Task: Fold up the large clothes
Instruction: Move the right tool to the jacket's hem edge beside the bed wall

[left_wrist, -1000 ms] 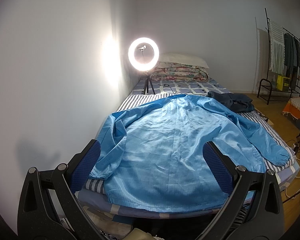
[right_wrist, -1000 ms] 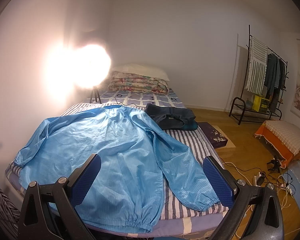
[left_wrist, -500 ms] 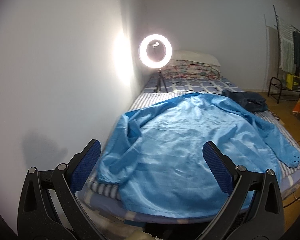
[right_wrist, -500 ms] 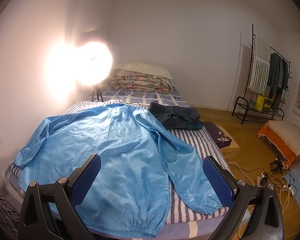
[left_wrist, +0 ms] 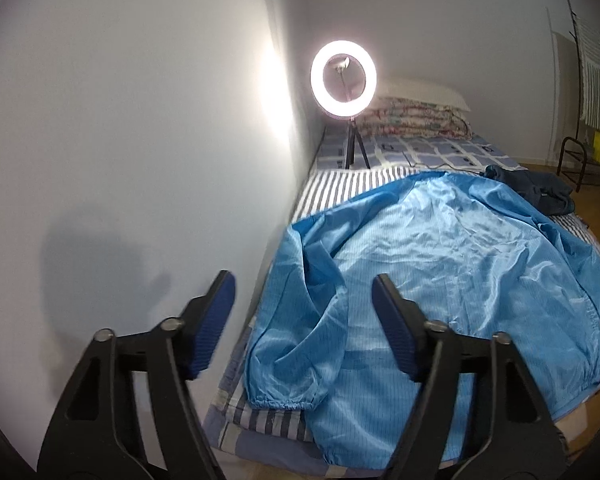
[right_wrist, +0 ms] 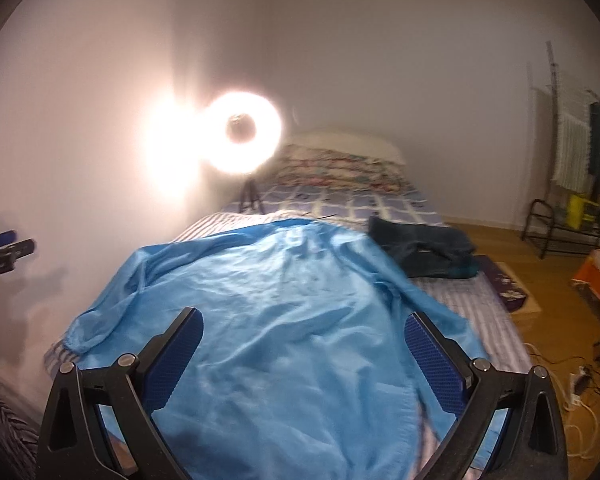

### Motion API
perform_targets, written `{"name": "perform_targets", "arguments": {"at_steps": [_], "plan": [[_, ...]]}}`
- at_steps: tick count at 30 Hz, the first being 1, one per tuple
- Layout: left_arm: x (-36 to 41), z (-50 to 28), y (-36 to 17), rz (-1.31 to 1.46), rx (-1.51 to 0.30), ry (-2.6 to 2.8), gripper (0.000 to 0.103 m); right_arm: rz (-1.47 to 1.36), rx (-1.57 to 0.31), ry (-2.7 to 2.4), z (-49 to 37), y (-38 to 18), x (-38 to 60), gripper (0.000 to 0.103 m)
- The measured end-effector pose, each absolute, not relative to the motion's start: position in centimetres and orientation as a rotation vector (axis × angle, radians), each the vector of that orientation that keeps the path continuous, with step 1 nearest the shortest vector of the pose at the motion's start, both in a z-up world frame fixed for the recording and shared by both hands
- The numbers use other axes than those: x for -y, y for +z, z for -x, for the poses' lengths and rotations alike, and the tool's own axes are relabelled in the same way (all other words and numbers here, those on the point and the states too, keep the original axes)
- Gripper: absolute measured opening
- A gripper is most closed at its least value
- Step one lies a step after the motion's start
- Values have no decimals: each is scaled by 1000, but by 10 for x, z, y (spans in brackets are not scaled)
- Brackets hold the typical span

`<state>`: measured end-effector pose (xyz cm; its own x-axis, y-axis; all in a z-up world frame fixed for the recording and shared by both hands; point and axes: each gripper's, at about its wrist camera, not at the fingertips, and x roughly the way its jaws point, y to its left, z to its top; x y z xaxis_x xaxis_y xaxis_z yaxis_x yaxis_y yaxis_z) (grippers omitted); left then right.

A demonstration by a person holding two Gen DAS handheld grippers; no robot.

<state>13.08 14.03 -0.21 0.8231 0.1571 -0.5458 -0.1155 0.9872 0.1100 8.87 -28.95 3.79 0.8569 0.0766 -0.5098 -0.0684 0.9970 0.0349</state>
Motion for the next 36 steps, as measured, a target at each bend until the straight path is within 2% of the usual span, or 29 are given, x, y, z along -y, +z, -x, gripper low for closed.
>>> {"name": "perform_targets", "arguments": {"at_steps": [1,6,10,19,23,26,32,36], "plan": [[-146,-136,-6,-59,-601,145,59,-21,-544,96,-93,36,285,95],[-167,-149,-38,-6,-672,143,55,-55,-614,244,-134,18,255,81],[-176,-144,-62,52,-719,118,44,-71,-671,350,-170,5,221,72],[-169,-82,-67,106,-628,47,43,-29,-754,630,-252,-21,97,64],[-170,-48,-63,173,-614,4,43,23,-821,790,-262,-51,27,53],[-171,-23,-50,226,-598,-29,43,78,-892,885,-261,-76,-16,53],[-168,7,-32,162,-579,40,43,137,-1025,1000,-266,-126,-100,53],[-171,14,-35,177,-589,61,43,86,-1122,890,-302,-156,-132,61]]}}
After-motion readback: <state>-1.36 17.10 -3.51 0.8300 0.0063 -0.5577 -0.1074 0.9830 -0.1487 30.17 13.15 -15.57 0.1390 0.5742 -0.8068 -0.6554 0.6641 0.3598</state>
